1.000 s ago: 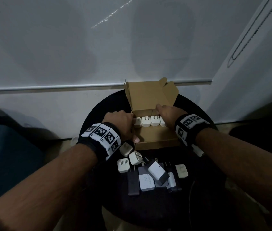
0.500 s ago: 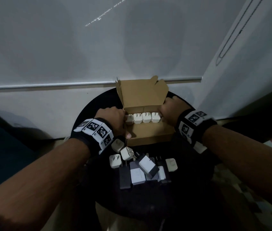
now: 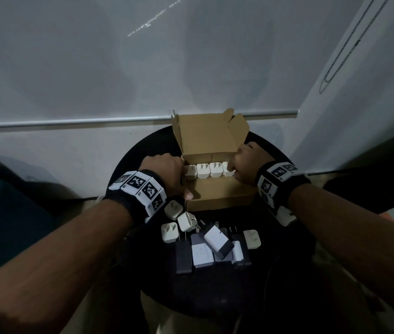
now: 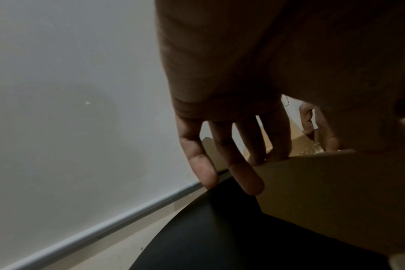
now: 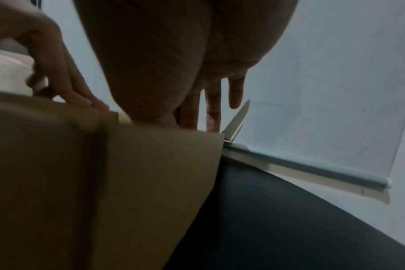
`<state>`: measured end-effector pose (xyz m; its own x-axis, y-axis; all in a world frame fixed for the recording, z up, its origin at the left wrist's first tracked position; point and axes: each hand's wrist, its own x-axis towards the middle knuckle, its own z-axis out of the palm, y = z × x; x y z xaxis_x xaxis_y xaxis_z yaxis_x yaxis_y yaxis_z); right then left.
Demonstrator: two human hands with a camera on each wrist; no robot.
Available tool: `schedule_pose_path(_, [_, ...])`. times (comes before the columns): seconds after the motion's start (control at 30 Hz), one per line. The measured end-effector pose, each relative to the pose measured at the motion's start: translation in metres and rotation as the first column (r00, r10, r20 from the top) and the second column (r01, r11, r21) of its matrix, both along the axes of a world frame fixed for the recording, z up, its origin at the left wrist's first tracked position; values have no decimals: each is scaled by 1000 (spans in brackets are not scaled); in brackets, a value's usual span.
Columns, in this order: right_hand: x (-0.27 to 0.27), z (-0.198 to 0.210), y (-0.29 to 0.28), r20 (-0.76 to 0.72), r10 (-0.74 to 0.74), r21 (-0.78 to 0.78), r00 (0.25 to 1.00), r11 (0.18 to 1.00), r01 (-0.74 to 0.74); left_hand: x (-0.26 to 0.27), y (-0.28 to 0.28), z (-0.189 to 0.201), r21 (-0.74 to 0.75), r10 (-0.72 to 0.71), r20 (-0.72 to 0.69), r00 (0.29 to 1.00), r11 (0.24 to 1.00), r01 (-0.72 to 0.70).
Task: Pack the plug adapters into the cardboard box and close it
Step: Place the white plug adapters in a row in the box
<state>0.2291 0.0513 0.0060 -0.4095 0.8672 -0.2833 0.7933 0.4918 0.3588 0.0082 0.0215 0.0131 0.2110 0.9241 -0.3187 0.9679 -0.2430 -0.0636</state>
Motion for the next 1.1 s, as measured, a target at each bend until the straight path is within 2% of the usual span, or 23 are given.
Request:
schedule_pose_path(0.07, [2, 8, -6, -65, -39, -20, 997, 999, 38, 0, 0, -1, -2, 1, 1, 1000, 1000, -1])
schedule_pose_path(0.13, [3, 19, -18, -198, -60, 2, 978, 998, 62, -1, 0, -1, -1, 5, 7, 1000, 1000, -5])
schedule_pose_path(0.2, [5, 34, -38, -394, -120, -52, 911, 993, 108, -1, -1, -1, 3, 14, 11, 1000, 1000, -14])
schedule_pose_path(0.27, [8, 46, -64, -498, -168, -186, 851, 979, 85, -1, -1, -1, 4, 17, 7, 1000, 1000, -17])
schedule_pose_path(0.37, [19, 50, -102, -479, -124, -296, 869, 955, -27, 1, -1, 0, 5, 16, -5, 1000, 1000, -16])
schedule_pose_path(0.47, [32, 33, -118, -370, -204, -449, 906, 893, 18, 3, -3, 4, 9, 26, -16, 1000, 1000, -26])
schedule_pose_path(0.57, [39, 15, -121, -274, -230, -507, 934, 860, 63, 6, -6, 7, 23, 38, -27, 999, 999, -38])
schedule_pose_path(0.7, [40, -1, -124, -202, -208, -493, 957, 866, 84, 8, -6, 8, 26, 41, -42, 998, 999, -40])
schedule_pose_path(0.9, [41, -11, -129, -264, -226, -522, 938, 851, 58, 5, -4, 5, 16, 46, -29, 999, 999, -46])
schedule_pose_path(1.0, [45, 4, -124, -266, -217, -481, 939, 874, 66, 2, -3, 3, 5, 40, -13, 999, 999, -40])
schedule_pose_path(1.1, [53, 28, -108, -377, -243, -382, 894, 920, 89, 0, -3, 3, 3, 47, -2, 999, 999, -47])
